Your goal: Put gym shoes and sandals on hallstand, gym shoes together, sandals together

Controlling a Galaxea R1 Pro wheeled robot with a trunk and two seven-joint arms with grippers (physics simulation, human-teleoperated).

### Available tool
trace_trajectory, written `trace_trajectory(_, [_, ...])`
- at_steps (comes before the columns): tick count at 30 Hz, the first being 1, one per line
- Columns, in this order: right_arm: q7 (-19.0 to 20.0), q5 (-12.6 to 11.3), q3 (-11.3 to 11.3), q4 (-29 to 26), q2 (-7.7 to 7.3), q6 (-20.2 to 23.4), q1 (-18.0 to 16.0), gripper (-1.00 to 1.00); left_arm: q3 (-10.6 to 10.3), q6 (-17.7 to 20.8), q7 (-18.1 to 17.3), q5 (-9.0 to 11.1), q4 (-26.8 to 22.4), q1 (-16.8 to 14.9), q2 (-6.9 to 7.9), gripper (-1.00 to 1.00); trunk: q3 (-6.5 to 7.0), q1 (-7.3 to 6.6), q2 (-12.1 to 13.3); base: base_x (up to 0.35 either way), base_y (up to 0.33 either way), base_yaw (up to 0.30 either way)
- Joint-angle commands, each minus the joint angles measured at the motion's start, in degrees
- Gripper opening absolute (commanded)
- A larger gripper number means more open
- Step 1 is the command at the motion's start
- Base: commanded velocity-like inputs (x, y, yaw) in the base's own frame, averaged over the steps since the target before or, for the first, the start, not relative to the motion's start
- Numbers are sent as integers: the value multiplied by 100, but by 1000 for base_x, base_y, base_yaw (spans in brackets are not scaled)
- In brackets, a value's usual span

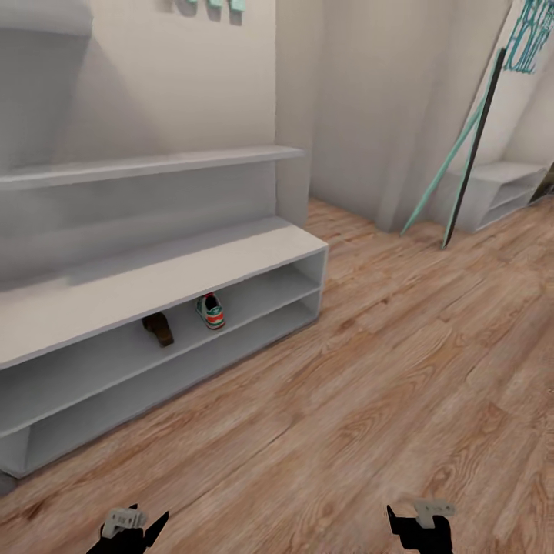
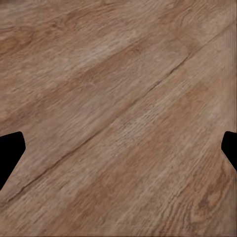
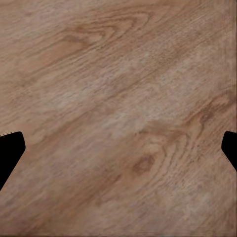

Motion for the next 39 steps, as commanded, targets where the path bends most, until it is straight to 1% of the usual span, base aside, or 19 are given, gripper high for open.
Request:
trace_trajectory(1, [4, 56, -52, 6, 1, -19, -4, 100, 27, 11, -44, 29, 16, -1, -1, 100, 14, -24, 40, 0, 0, -300])
trace_trajectory(7, [-6, 56, -52, 2, 4, -18, -1, 100, 21, 7, 138, 25, 57, -2, -1, 100, 122, -155, 280, 0, 0, -300])
trace_trajectory(15, [-11, 56, -55, 2, 16, -17, -1, 100, 16, 2, 201, 23, 63, -2, -1, 100, 265, -331, 601, 0, 0, -300])
trace_trajectory(36, [-8, 54, -68, 2, 19, -15, 0, 100, 9, 0, 210, 23, 74, -2, -1, 100, 278, -331, 601, 0, 0, -300])
trace_trajectory(39, [-7, 54, -68, 5, 20, -12, 0, 100, 11, -1, 211, 23, 76, -2, -20, 100, 288, -331, 601, 0, 0, -297])
